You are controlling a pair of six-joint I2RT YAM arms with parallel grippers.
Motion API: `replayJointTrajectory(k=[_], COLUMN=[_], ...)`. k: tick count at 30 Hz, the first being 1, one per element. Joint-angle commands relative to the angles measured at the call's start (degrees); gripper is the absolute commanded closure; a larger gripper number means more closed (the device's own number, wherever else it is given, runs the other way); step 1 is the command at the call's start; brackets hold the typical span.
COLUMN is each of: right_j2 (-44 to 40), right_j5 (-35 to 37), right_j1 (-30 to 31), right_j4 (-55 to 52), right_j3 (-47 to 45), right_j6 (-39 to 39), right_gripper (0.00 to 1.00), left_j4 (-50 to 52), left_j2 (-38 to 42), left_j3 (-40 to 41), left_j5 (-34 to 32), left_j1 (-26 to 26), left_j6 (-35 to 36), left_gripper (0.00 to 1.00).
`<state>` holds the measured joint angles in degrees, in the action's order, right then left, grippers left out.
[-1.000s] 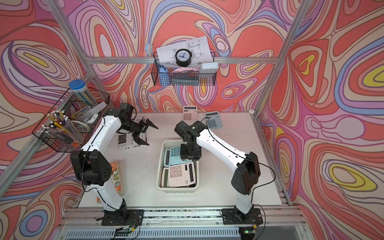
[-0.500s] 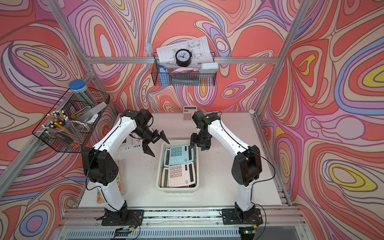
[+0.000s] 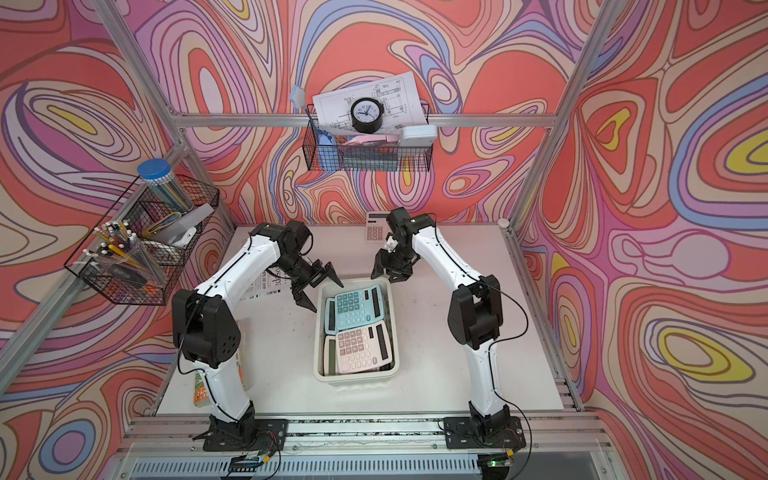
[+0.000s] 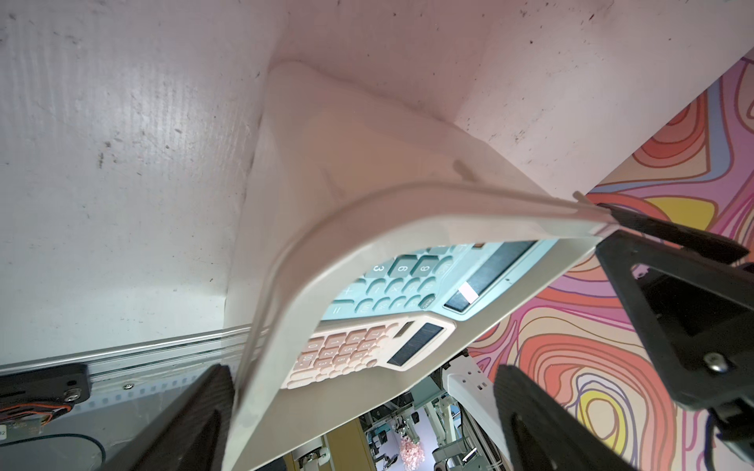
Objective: Put the calculator in the storage box
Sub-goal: Adjust the storage box at the center of the board.
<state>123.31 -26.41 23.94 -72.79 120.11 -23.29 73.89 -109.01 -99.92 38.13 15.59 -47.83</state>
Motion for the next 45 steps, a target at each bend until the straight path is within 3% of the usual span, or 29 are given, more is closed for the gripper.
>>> replayJointTrajectory(k=[1,7,13,19,23,30,33,37,45], right_j2=[2.6,6.0,5.3,-1.2,-6.4,-13.4,-13.4,-12.3,-8.4], right_j5=[-6.5,-10.0,-3.0,-2.0,-4.8,-12.4,-15.3,-16.4,-17.3], right_j1=[0.5,0.5,-0.2,-1.3,-1.3,-1.3,-1.0,-0.5,0.8], right_j4=[1.8,3.6,1.6,2.9,4.3,9.6,9.9,10.4,10.3], right_j3=[4.2,8.0,9.4,-0.3,-8.8,-21.1,-21.9,-19.4,-13.8], right_j6=[1.4,-0.3,-1.6,0.5,4.6,6.2,6.3,5.5,4.8], right_gripper=[0.43,0.44,0.42,0.31,0.25,0.27,0.37,0.5,0.58], left_j4=[-4.3,-5.6,-0.8,10.0,12.2,10.3,8.3,8.0,7.5], left_j2=[-2.3,-3.1,-3.2,-3.3,-1.8,-0.4,-0.1,-1.0,-1.6], left_j3=[-2.4,-3.4,-6.5,-7.5,-7.0,-2.6,-2.2,-4.3,-6.3], left_j5=[-1.4,-2.1,-3.9,-5.8,-5.6,-4.0,-3.6,-4.5,-6.2], left_j1=[-0.4,-2.3,-3.1,-1.4,0.6,2.8,2.8,2.7,-0.3], left_j6=[-1.5,-2.0,1.6,10.1,11.4,10.8,10.0,9.4,9.2], left_gripper=[0.08,0.12,0.1,0.05,0.03,0.04,0.14,0.37,0.62])
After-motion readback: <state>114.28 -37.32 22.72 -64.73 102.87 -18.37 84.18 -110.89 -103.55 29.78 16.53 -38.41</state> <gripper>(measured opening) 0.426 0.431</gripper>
